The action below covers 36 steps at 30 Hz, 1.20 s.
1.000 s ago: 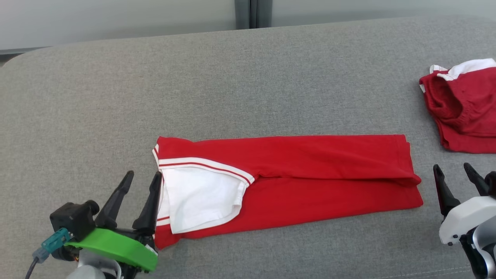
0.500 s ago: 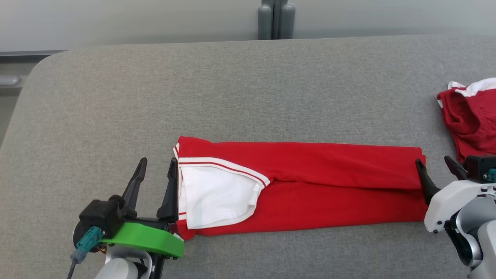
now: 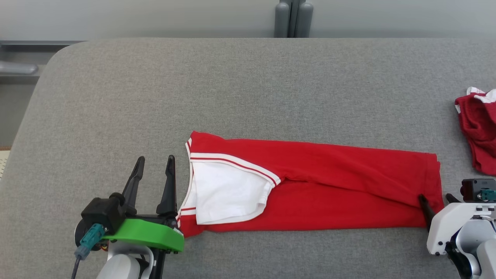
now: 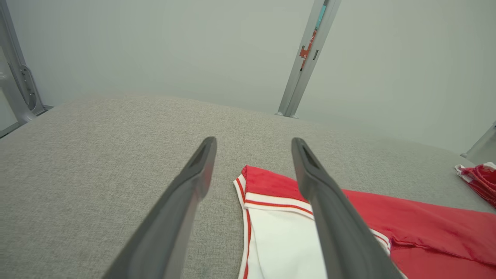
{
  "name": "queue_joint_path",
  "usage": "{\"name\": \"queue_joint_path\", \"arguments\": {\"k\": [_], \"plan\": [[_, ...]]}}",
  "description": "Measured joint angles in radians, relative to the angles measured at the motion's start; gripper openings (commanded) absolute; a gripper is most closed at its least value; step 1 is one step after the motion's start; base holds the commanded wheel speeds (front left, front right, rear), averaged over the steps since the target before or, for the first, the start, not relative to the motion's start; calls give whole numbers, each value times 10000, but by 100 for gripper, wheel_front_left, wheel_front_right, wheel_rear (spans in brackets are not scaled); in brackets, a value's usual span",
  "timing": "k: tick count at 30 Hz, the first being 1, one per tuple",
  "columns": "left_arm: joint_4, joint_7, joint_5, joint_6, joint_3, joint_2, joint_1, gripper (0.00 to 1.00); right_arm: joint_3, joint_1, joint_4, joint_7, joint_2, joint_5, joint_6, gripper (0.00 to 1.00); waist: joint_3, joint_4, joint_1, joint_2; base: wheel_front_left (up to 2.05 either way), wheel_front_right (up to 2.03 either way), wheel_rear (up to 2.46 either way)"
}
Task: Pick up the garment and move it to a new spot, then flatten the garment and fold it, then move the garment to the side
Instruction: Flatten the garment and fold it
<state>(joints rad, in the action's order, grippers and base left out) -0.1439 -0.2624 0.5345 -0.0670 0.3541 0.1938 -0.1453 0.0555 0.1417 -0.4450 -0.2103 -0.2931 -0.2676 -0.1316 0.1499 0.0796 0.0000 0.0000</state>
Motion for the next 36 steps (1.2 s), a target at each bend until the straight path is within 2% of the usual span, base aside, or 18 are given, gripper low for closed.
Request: {"name": "queue_joint_path", "arguments": {"k": [4,5,6,7,9,16,24,29,36], "plan": [[-134,0,-198,134,-240,-130,1,100,13,278,-428,-125,21,150,0,100,71,13,0,0,0,0,0],[-161,0,-268,159,-299,-153,1,100,4,348,-512,-132,29,148,0,94,80,4,0,0,0,0,0],[-198,0,-311,188,-332,-165,2,100,-12,422,-610,-176,44,138,-2,67,87,-10,0,0,0,0,0],[-219,0,-351,215,-364,-176,4,100,-29,497,-704,-217,63,98,-2,36,90,-25,0,0,0,0,0],[-263,0,-435,251,-447,-215,5,100,-92,682,-874,-364,128,-79,-2,0,92,-71,0,0,0,0,0],[-453,0,-594,376,-562,-334,8,100,-207,1181,-1120,-228,121,-305,-15,0,75,-347,0,0,0,0,0],[-487,0,-704,464,-616,-447,8,100,391,1259,-495,-100,-731,-575,-2,0,50,-805,0,0,0,0,0],[-529,0,-771,500,-654,-510,8,100,328,1065,746,-380,-535,-1461,6,0,43,-1007,0,0,0,0,0],[-612,-2,-796,627,-681,-600,7,100,-1302,788,3559,-1166,-31,-2984,8,0,-52,-961,0,0,0,0,0]]}}
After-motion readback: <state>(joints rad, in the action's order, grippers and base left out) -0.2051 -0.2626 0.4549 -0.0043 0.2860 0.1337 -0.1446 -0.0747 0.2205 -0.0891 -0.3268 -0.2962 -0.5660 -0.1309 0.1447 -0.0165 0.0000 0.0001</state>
